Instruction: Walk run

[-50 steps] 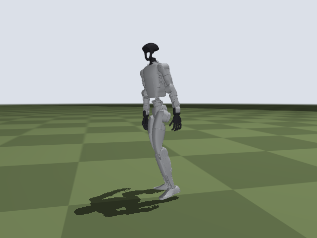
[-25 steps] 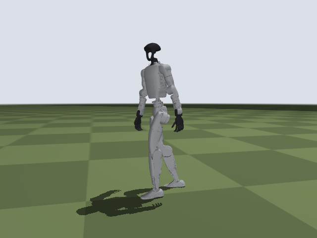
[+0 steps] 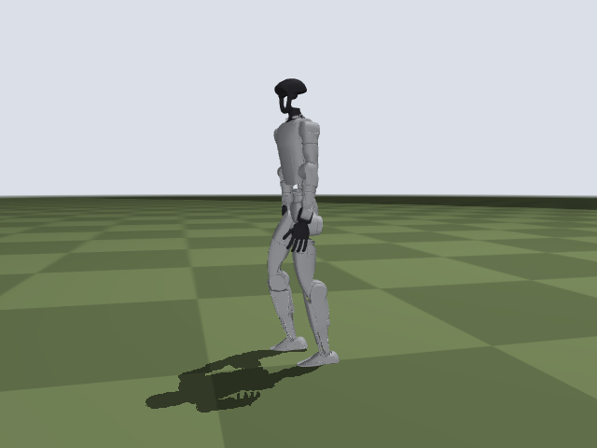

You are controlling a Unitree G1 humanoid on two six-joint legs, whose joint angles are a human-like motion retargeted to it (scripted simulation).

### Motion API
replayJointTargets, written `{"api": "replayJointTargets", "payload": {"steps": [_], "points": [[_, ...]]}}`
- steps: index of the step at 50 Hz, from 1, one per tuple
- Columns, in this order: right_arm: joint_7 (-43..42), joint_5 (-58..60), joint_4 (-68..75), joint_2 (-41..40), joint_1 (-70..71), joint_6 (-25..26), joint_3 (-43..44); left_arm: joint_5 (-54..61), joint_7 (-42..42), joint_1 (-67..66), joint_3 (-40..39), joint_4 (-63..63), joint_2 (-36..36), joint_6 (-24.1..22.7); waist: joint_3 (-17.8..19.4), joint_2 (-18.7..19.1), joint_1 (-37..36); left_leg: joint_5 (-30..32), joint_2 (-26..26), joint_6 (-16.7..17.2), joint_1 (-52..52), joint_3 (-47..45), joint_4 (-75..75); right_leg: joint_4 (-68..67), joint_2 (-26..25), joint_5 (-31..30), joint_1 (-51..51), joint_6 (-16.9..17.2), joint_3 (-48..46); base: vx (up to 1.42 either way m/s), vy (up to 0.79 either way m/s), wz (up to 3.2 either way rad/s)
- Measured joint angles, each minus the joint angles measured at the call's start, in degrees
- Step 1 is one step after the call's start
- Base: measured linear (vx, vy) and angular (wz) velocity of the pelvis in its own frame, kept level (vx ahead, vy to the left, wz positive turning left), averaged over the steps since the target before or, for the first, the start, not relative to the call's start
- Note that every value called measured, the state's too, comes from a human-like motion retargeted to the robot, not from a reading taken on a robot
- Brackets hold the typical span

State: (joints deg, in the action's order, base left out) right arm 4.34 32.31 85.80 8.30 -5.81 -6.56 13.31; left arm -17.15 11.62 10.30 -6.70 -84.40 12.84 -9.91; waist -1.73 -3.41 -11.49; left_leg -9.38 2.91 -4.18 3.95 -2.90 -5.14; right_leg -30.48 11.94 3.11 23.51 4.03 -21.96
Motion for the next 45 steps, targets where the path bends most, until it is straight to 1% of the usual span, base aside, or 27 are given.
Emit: {"api": "replayJointTargets", "payload": {"steps": [3, 5, 8, 10, 12, 15, 18, 20, 22, 24, 25, 26, 28, 30, 32, 34, 38, 40, 42, 43, 45], "points": [[0.79, -0.22, 0.12, -0.14, -0.61, 0.11, 0.71, 0.2, 0.75, 2.12, 0.3, 1.05, 0.0, -0.32, 1.03, -0.9, 1.52, -1.24, 1.12, 0.1, -2.86, 0.23, 1.14, 11.9, -1.82, -0.07, 2.35, -2.42, 3.94, 0.31, -0.11, 0.42], [1.66, -1.58, 0.3, -0.37, -1.06, 0.21, 1.04, 0.3, 1.11, 3.06, 0.61, 1.51, 0.12, -0.5, 1.11, -0.77, 2.14, -2.08, 0.74, 0.4, -4.38, 0.32, 1.39, 16.51, -3.49, 1.86, 3.5, -4.58, 6.11, 0.53, -0.2, 0.23], [2.97, -3.9, 0.98, -0.42, -1.22, 0.82, 1.6, 0.53, 1.33, 3.67, 0.76, 1.6, -0.08, -0.69, 0.75, -0.58, 2.27, -3.76, 0.16, 0.72, -6.1, -0.28, 0.77, 17.55, -4.1, 1.45, 3.38, -6.36, 4.77, 0.59, -0.21, 0.13], [2.97, -4.35, 1.23, -0.67, -1.99, 1.05, 1.83, 0.48, 1.4, 2.92, 0.82, 1.51, -0.43, -0.73, 0.02, -0.38, 2.4, -4.87, -0.48, 1.32, -7.73, -1.03, 0.35, 17.15, -3.58, -0.1, 1.21, -6.46, 1.03, 0.58, -0.18, 0.15], [3.3, -4.74, 1.76, -0.44, -1.2, 1.47, 2.0, 0.07, 1.77, 2.45, 0.32, 1.38, -0.51, -0.74, -0.07, -0.89, 3.24, -5.5, -0.03, 1.77, -8.05, -0.2, -2.04, 14.33, -3.22, -1.44, 1.5, -7.43, 2.14, 0.63, -0.21, 0.41], [3.37, -4.21, 1.75, -0.46, -0.84, 1.64, 2.01, -1.01, 1.63, 0.18, -0.16, 1.28, -0.91, -0.99, -0.5, -0.77, 4.39, -2.15, -1.12, 3.1, -8.21, -0.35, -6.79, 11.14, -4.19, 0.38, 0.67, -8.04, 6.41, 0.58, -0.19, 0.51], [2.72, -3.9, 1.61, -0.51, -0.21, 1.49, 0.62, -1.97, 1.1, -3.05, -1.27, 0.72, -1.12, -1.04, -0.57, -2.68, 4.07, 5.88, -1.37, 3.34, -6.96, -3.25, -15.08, 13.99, -2.19, 2.4, -5.07, -8.47, 2.7, 0.63, -0.22, 0.13], [2.02, -3.52, 1.65, -0.62, 0.44, 1.61, 0.4, -2.93, 0.28, -5.23, -1.98, 0.31, -1.62, -1.03, -0.2, -4.65, 2.58, 11.92, -1.04, 2.07, -4.25, -5.05, -23.4, 16.07, -1.35, 3.31, -8.26, -7.83, 4.6, 0.64, -0.21, -0.04], [1.48, -3.11, 1.45, -0.67, 1.53, 1.81, 0.03, -3.91, -0.98, -7.24, -2.91, -0.03, -2.11, -1.02, 0.07, -6.29, 1.33, 14.55, -1.16, 1.31, -0.07, -6.7, -33.08, 17.54, -0.12, 4.21, -10.69, -7.21, 4.96, 0.61, -0.16, 0.11], [1.44, -2.75, 1.13, -0.44, 3.12, 2.01, -0.81, -4.57, -2.02, -9.0, -3.81, -0.53, -2.3, -0.91, 0.01, -6.81, 1.16, 10.96, -3.6, 1.27, 4.44, -8.72, -40.7, 19.21, 0.33, 4.95, -13.16, -6.85, 2.84, 0.5, -0.13, 0.37], [1.46, -2.52, 0.94, -0.29, 4.0, 2.11, -1.31, -4.93, -2.39, -9.88, -4.29, -0.78, -2.32, -0.77, -0.01, -6.76, 1.29, 8.91, -5.35, 0.75, 6.49, -10.19, -42.99, 20.14, -0.03, 5.27, -14.37, -6.72, 2.31, 0.4, -0.11, 0.36], [1.34, -2.14, 0.78, -0.29, 5.02, 2.18, -1.7, -5.44, -2.69, -10.66, -4.86, -1.11, -2.25, -0.67, -0.06, -6.42, 1.23, 7.48, -6.54, 1.19, 8.57, -10.8, -43.13, 21.15, -0.8, 5.48, -15.46, -6.58, 1.92, 0.38, -0.11, 0.25], [1.15, -1.66, 0.33, -0.46, 6.76, 2.14, -2.37, -6.54, -3.41, -12.17, -5.9, -1.86, -2.01, -0.46, -0.16, -5.89, 0.61, 5.04, -8.25, 2.45, 12.42, -11.87, -41.35, 22.99, -2.18, 6.01, -17.66, -6.21, 0.7, 0.39, -0.13, 0.05], [1.3, -2.04, -0.3, -0.78, 8.08, 1.92, -2.97, -7.77, -4.08, -13.32, -6.66, -2.83, -1.51, -0.07, -0.23, -5.33, -0.61, 3.36, -9.12, 3.37, 15.53, -13.14, -36.49, 24.6, -3.82, 6.56, -19.83, -5.92, -0.56, 0.53, -0.16, -0.05], [1.88, -2.9, -1.13, -1.09, 8.92, 1.54, -3.16, -8.82, -4.46, -13.93, -6.78, -3.95, -0.81, 0.59, -0.23, -5.02, -2.45, 2.66, -8.38, 4.5, 18.21, -12.59, -30.03, 25.89, -5.55, 7.23, -22.0, -5.65, -1.19, 0.49, -0.15, -0.02], [2.31, -3.64, -2.01, -1.42, 9.44, 1.06, -3.15, -9.76, -4.45, -14.37, -6.82, -4.8, -0.11, 1.32, 0.01, -4.77, -3.96, 3.43, -6.92, 5.98, 20.04, -10.67, -22.63, 26.59, -7.05, 8.03, -24.12, -5.12, -1.34, 0.54, -0.12, 0.08], [2.28, -4.44, -3.38, -1.64, 10.57, 0.54, -3.47, -10.9, -4.23, -14.57, -7.21, -5.58, 0.69, 1.97, 1.11, -4.9, -7.12, 5.69, -2.84, 8.31, 22.74, -3.45, -10.1, 27.36, -8.75, 9.29, -28.13, -3.49, -0.75, 0.62, -0.07, -0.12], [2.52, -4.5, -3.83, -1.51, 10.89, 0.32, -4.21, -10.84, -4.15, -14.7, -7.39, -5.6, 0.86, 2.04, 1.41, -5.29, -8.33, 6.37, -1.64, 8.64, 23.34, -1.68, -6.35, 27.59, -8.82, 9.69, -29.95, -2.35, -0.65, 0.59, -0.01, -0.25], [2.98, -3.87, -4.1, -1.42, 10.87, 0.05, -4.73, -10.88, -4.01, -14.8, -7.65, -5.56, 0.95, 2.21, 1.31, -5.59, -9.08, 7.8, -0.97, 8.36, 23.45, -1.18, -5.71, 27.42, -8.74, 9.84, -31.44, -0.92, -0.5, 0.59, 0.02, -0.2], [3.2, -3.38, -4.19, -1.37, 10.8, -0.02, -4.88, -10.95, -3.88, -14.78, -7.77, -5.52, 0.96, 2.26, 1.13, -5.64, -9.3, 9.26, -0.72, 7.96, 23.4, -1.1, -6.3, 27.18, -8.73, 9.74, -32.06, -0.05, -0.6, 0.5, 0.04, -0.16], [3.84, -2.44, -4.37, -1.13, 10.33, -0.31, -5.22, -10.86, -3.67, -14.79, -7.8, -5.48, 0.83, 2.36, 0.76, -5.83, -9.81, 10.7, -0.54, 5.82, 23.01, -2.63, -8.81, 26.27, -8.19, 8.79, -33.23, 2.18, -0.17, 0.67, 0.1, -0.29]]}}
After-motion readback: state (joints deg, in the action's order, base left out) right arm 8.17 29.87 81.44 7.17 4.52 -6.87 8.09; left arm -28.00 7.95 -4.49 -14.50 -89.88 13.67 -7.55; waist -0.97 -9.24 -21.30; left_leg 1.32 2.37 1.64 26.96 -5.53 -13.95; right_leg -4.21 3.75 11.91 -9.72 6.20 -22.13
